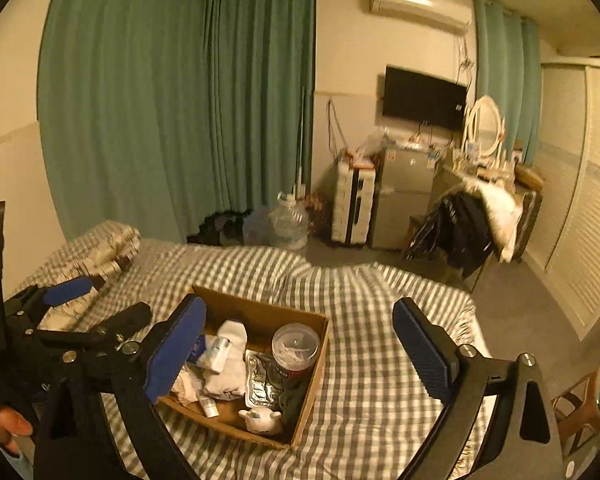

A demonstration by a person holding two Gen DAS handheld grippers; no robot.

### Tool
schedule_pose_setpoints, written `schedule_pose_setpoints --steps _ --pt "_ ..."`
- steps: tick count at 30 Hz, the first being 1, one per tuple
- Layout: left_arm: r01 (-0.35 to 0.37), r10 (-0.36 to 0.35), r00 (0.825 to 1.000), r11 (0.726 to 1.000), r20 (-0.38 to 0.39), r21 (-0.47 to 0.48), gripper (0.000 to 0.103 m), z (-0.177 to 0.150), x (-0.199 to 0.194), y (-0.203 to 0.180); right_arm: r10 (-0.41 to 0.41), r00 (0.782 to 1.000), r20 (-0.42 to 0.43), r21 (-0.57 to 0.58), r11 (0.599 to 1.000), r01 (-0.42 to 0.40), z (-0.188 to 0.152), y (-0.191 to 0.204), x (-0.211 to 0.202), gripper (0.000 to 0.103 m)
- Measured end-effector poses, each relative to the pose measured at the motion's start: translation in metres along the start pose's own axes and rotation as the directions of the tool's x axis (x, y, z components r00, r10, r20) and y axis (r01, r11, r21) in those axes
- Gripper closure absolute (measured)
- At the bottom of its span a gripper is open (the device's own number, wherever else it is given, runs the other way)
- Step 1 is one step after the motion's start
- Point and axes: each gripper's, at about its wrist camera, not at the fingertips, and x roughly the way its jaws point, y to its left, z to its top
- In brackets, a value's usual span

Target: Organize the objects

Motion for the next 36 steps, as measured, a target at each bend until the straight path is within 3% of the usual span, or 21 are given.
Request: schedule_pose_setpoints --steps 2,8,15,18,22,26,30,36 --pt "-0.006 0.006 0.999 1.0 0.042 0.003 0.0 0.005 -0.026 0.0 -0.015 0.999 0.038 -0.007 1.0 0.015 0.005 0.003 -0.027 0.0" --pt "-0.028 0.028 0.986 1.0 0.163 -0.004 0.0 0.0 -0.087 0.002 -0.059 0.994 0.091 -0.01 0.998 0.06 0.003 0.01 -0.079 0.0" --pt "-0.059 0.067 0.968 0.997 0.243 -0.042 0.0 -0.034 -0.11 0.005 -0.101 0.983 0.153 -0.012 0.995 0.104 -0.036 0.012 -0.099 0.0" --pt "-0.077 0.085 0.967 0.996 0.238 -0.04 0.0 -0.052 -0.105 0.001 -0.126 0.982 0.144 -0.018 0.991 0.13 -0.055 0.011 -0.09 0.0" --pt "-0.163 0.169 0.959 0.986 0.227 -0.047 0.0 -0.088 -0.09 -0.003 -0.12 0.982 0.148 -0.016 0.992 0.124 -0.079 0.011 -0.075 0.0" --pt "-0.172 0.173 0.97 0.985 0.169 -0.022 0.0 -0.117 -0.064 -0.002 -0.149 0.977 0.156 0.009 0.989 0.149 -0.116 0.008 -0.051 0.0" --pt "-0.194 0.191 0.971 0.981 0.141 0.006 0.0 -0.125 -0.051 -0.004 -0.12 0.989 0.092 0.011 0.993 0.119 -0.132 0.005 -0.026 0.0" --pt "-0.19 0.187 0.973 0.982 0.132 0.007 0.0 -0.127 -0.047 -0.004 -0.105 0.991 0.081 -0.009 0.994 0.106 -0.136 0.012 -0.023 0.0"
